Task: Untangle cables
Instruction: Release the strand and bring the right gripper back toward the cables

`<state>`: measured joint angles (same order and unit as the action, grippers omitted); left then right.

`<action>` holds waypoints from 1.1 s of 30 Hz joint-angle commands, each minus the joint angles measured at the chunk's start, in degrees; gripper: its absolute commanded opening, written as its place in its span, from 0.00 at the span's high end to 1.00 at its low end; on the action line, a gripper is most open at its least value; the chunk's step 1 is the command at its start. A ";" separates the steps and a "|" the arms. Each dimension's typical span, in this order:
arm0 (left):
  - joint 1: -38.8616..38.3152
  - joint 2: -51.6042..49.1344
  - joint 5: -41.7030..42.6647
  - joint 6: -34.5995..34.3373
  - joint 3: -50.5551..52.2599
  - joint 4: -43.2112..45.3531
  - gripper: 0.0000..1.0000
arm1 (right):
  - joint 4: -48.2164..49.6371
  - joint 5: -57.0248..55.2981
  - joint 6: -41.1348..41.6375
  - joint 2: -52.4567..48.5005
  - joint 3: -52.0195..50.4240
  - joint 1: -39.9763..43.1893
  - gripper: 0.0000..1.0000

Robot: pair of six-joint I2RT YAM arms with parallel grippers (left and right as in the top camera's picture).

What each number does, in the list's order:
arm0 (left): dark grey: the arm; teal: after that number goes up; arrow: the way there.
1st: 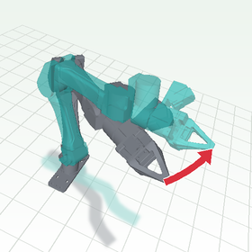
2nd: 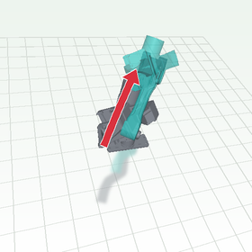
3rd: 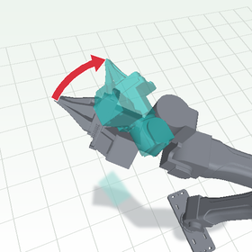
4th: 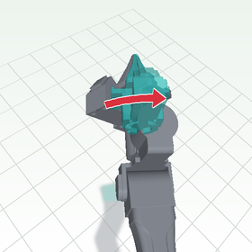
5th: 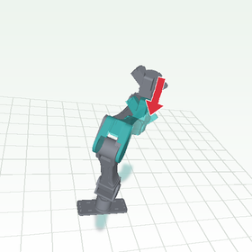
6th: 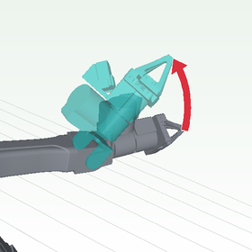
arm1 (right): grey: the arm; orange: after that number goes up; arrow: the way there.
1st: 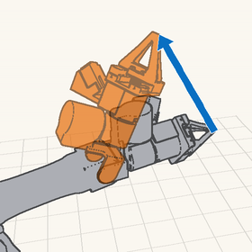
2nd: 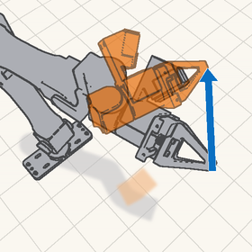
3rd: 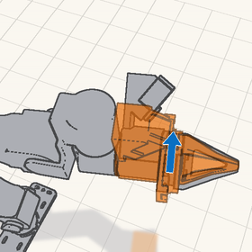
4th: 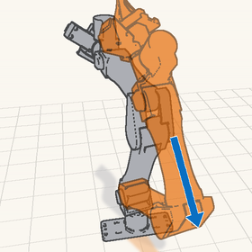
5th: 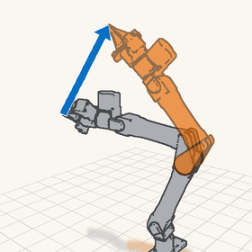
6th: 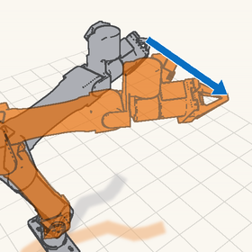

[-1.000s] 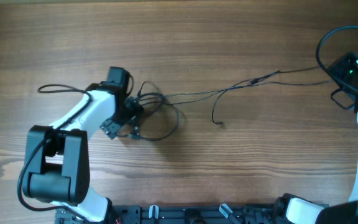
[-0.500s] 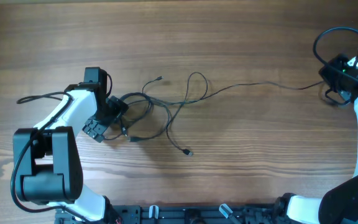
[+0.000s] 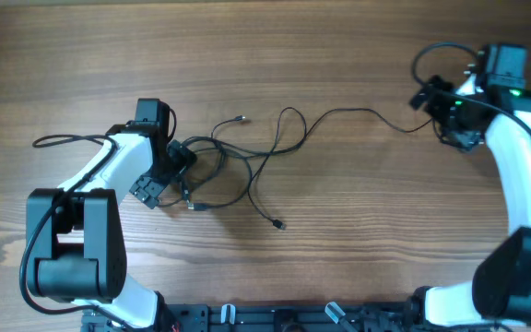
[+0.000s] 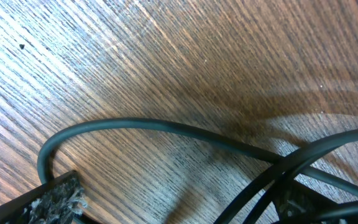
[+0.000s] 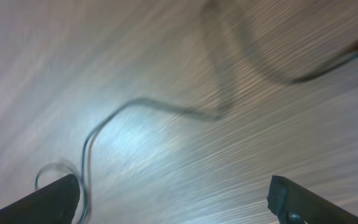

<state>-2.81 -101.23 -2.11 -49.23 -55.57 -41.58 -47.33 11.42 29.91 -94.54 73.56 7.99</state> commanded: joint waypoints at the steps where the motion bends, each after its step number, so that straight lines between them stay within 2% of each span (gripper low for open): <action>1: -0.90 -3.15 4.42 -0.55 2.40 2.38 0.00 | 0.83 5.18 2.78 -6.38 0.94 -5.81 0.07; 6: -0.90 -3.15 4.42 -0.52 2.40 2.34 0.00 | 4.94 5.27 9.11 -15.02 0.94 -13.11 0.31; 12: -0.90 -3.15 4.42 -0.55 2.40 2.34 0.00 | 14.91 4.46 8.13 -19.78 0.94 -20.22 0.35; 14: -0.90 -3.15 4.42 -0.55 2.40 2.34 0.00 | 18.10 -1.42 4.76 -20.20 0.94 -22.56 0.36; 17: -0.90 -3.15 4.44 -0.55 2.40 2.34 0.00 | 19.10 -11.87 4.59 -20.28 0.94 -24.96 0.37; 22: -0.90 -3.15 4.44 -0.59 2.40 2.38 0.00 | 20.87 -19.45 2.25 -20.52 0.94 -27.87 0.50; 26: -0.90 -3.15 4.46 -0.59 2.40 2.36 0.00 | 23.96 -21.07 -4.81 -21.73 0.94 -30.03 0.50; 31: -0.90 -3.15 4.46 -0.59 2.40 2.34 0.00 | 25.07 -21.03 -4.85 -24.06 0.94 -31.93 0.50; 33: -0.90 -3.15 4.46 -0.59 2.40 2.34 0.00 | 25.00 -21.09 -5.33 -25.24 0.94 -32.50 0.54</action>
<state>-2.98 -101.21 -2.24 -49.23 -55.51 -41.45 -22.44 -7.64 26.70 -116.55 73.67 -23.53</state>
